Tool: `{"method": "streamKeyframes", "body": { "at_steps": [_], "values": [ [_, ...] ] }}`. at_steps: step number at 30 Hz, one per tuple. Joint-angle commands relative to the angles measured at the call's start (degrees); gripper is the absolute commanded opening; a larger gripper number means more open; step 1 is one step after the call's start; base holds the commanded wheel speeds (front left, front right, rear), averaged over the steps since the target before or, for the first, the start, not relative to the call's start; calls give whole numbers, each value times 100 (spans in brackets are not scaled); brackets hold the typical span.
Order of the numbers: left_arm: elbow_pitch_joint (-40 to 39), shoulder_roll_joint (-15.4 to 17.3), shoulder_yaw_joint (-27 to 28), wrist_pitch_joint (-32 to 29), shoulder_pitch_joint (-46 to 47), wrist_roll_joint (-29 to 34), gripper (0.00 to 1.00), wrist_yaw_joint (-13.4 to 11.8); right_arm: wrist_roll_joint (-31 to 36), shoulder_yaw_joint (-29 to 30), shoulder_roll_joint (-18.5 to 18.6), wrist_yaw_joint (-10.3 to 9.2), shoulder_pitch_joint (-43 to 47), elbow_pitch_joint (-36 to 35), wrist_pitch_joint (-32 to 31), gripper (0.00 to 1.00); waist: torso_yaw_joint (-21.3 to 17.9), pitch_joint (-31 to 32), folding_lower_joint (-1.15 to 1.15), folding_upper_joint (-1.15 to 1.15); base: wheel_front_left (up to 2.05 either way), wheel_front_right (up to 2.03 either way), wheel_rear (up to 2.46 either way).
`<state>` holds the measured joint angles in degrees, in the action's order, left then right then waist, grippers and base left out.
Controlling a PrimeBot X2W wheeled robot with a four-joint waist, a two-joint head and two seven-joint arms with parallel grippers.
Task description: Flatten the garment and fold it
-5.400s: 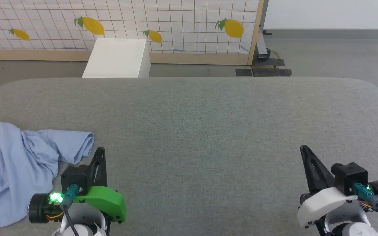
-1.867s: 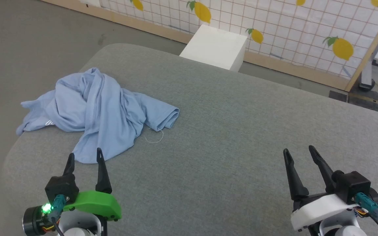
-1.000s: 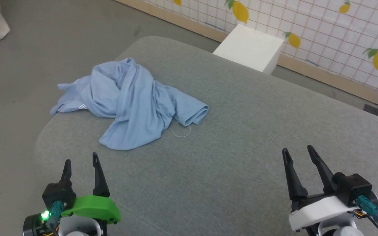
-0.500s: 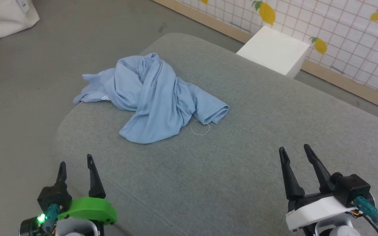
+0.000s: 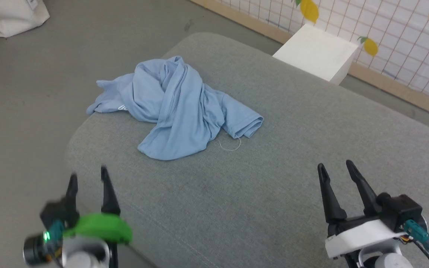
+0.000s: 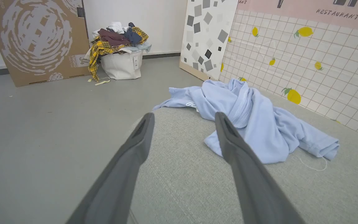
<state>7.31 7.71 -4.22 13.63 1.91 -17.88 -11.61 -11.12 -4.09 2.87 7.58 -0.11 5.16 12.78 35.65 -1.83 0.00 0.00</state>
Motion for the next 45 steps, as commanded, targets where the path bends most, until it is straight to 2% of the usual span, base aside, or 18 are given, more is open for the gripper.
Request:
{"method": "streamKeyframes", "body": {
  "at_steps": [1,5,11,17,21,23,26,31,39,40,41,42,45],
  "values": [
    [49,99,-22,-85,413,-116,100,146,47,4,0,-9,-142,-74,-67,100,-73,-211,0,0,0,0,0],
    [452,197,-63,-436,1455,-364,100,506,262,-5,0,-9,-359,-282,-270,100,-326,-731,0,0,0,0,0],
    [1336,405,75,-1240,3011,-823,100,851,465,-79,29,-9,-677,-549,-499,100,-913,-1644,0,0,0,0,0],
    [1943,872,393,-2025,4007,-1235,100,1012,518,-147,133,-9,-998,-764,-578,100,-1574,-2528,0,0,0,0,0],
    [2199,1269,545,-2656,4309,-1520,100,1231,506,-176,188,-9,-1205,-850,-550,100,-1974,-2974,0,0,0,0,0],
    [2276,1434,672,-2977,4369,-1696,100,1256,499,-165,200,-9,-1282,-885,-528,100,-2136,-3164,0,0,0,0,0],
    [2361,1604,828,-3389,4403,-1893,100,1182,493,-113,213,-9,-1355,-935,-495,100,-2289,-3386,0,0,0,0,0],
    [2451,1658,1059,-3956,4285,-2215,100,923,458,-117,212,-9,-1424,-927,-426,100,-2483,-3574,0,0,0,0,0],
    [2519,1612,1156,-4708,3691,-2343,100,256,378,-166,181,-9,-1388,-722,-285,100,-2597,-3278,0,0,0,0,0],
    [2463,1610,1127,-4804,3590,-2365,76,287,364,-168,177,-9,-1371,-675,-260,100,-2600,-3171,0,0,0,0,0],
    [2379,1636,1111,-4805,3518,-2360,34,342,353,-165,172,-9,-1353,-641,-248,100,-2600,-3095,0,0,0,0,0],
    [2286,1720,1141,-4636,3449,-2292,0,362,337,-162,166,-9,-1323,-591,-229,100,-2596,-2970,0,0,0,0,0],
    [2032,2017,1150,-3666,3375,-1798,0,362,303,-152,149,-9,-1239,-479,-174,100,-2582,-2605,0,0,0,0,0]
  ]
}}
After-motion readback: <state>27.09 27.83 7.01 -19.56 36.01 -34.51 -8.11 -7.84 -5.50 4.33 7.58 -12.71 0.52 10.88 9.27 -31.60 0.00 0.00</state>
